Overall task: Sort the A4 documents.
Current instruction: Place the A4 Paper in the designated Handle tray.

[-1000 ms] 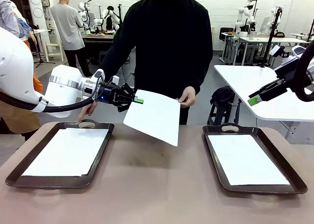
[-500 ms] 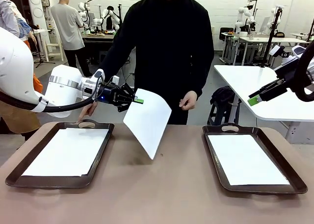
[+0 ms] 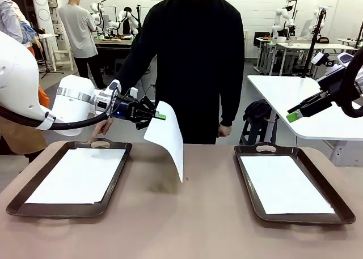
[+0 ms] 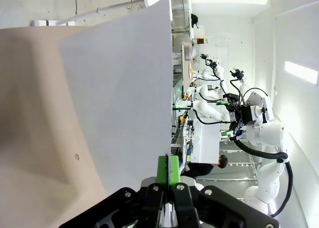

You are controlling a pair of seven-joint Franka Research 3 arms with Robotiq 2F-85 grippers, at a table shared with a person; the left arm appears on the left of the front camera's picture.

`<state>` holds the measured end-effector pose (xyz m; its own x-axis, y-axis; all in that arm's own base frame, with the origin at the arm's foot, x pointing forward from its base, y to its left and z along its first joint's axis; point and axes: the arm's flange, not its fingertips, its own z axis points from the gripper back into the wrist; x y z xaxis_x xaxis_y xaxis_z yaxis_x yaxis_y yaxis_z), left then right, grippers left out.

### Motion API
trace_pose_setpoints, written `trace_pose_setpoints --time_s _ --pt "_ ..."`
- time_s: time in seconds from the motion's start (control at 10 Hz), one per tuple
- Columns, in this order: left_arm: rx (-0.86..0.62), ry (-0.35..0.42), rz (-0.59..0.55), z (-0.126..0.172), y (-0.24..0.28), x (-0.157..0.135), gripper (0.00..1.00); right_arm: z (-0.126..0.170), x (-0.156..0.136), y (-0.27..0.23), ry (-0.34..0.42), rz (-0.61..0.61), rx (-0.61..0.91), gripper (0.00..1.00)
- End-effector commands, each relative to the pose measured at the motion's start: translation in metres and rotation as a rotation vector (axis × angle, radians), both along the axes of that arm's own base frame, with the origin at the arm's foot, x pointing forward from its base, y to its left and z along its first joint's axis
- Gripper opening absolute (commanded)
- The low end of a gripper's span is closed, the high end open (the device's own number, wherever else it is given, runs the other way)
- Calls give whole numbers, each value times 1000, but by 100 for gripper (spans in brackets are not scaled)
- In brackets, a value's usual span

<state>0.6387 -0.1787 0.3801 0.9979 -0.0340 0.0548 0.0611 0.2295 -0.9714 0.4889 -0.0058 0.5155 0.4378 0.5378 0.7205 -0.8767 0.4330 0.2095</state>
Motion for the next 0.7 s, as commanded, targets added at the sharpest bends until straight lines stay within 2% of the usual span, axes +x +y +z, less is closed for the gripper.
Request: trace_pose_setpoints --time_s 0.0,0.5,0.6 --pt "-3 0 -1 0 0 0 0 -1 0 1 0 5 9 100" --pt "0 0 0 0 0 0 1 -1 0 1 0 5 9 100" --pt "64 -20 -6 8 1 -13 1 -1 0 1 0 5 9 100"
